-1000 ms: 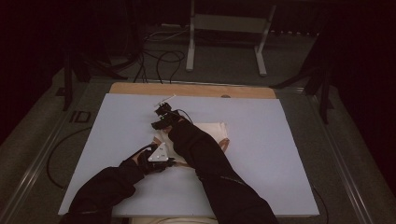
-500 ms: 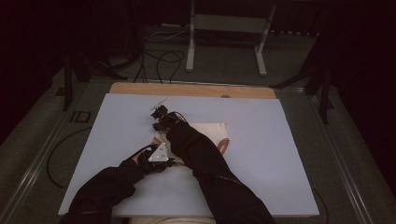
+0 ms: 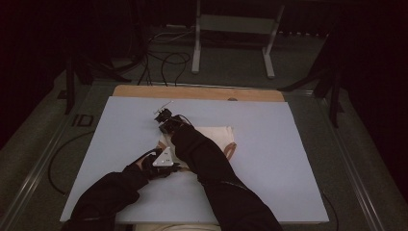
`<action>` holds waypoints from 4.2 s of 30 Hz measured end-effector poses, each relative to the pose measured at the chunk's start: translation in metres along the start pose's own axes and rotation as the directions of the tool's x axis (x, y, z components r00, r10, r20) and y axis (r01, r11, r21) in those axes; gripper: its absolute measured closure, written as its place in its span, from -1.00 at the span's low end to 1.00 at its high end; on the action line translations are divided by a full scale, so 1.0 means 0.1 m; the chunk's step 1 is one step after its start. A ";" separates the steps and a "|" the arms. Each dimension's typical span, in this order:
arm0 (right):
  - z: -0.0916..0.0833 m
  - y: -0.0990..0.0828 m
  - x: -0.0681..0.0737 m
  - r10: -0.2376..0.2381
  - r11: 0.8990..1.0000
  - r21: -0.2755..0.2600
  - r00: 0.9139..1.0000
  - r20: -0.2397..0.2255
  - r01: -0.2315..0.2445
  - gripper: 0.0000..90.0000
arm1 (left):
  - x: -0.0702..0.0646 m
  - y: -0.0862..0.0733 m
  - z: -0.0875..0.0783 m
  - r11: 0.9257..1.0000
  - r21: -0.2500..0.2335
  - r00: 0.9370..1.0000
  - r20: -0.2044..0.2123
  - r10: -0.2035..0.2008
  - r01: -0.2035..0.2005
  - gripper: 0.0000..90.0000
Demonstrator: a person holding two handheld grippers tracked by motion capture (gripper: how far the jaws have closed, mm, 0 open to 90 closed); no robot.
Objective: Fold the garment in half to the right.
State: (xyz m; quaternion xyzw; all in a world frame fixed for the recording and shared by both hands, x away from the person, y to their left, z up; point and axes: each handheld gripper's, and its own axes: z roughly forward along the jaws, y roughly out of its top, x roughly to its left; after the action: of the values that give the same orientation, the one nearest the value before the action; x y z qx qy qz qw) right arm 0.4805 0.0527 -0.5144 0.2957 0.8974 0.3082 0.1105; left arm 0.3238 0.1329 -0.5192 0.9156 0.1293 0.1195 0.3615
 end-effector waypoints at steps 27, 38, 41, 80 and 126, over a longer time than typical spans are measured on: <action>-0.42 0.02 -0.03 -0.024 0.997 -0.074 0.999 -0.045 0.020 0.96 | -0.03 0.05 -0.05 1.000 -0.005 1.000 -0.001 0.014 -0.014 0.93; -0.61 0.01 -0.05 -0.044 0.995 -0.090 0.998 -0.048 0.040 0.96 | -0.05 0.08 -0.08 1.000 -0.001 0.999 -0.012 0.031 -0.031 0.93; -0.65 0.01 -0.05 -0.047 0.995 -0.093 0.998 -0.046 0.043 0.96 | -0.06 0.10 -0.10 1.000 -0.010 1.000 -0.006 0.027 -0.027 0.93; -1.25 -0.13 -0.32 -0.005 0.986 -0.169 1.000 -0.006 0.004 0.96 | -0.15 0.62 -0.13 0.980 0.017 0.979 0.021 0.200 -0.201 0.93; -1.64 -0.98 -0.94 0.129 0.974 -0.192 0.991 0.038 -0.119 0.96 | -0.25 1.10 0.38 0.960 0.056 0.953 0.153 0.263 -0.274 0.92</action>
State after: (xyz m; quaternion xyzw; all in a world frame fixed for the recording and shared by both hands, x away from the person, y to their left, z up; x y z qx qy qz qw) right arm 0.4480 -0.1457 -0.4443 0.3470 0.8407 0.3911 0.1411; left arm 0.3291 0.0232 -0.4731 0.9440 -0.0186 0.0960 0.3150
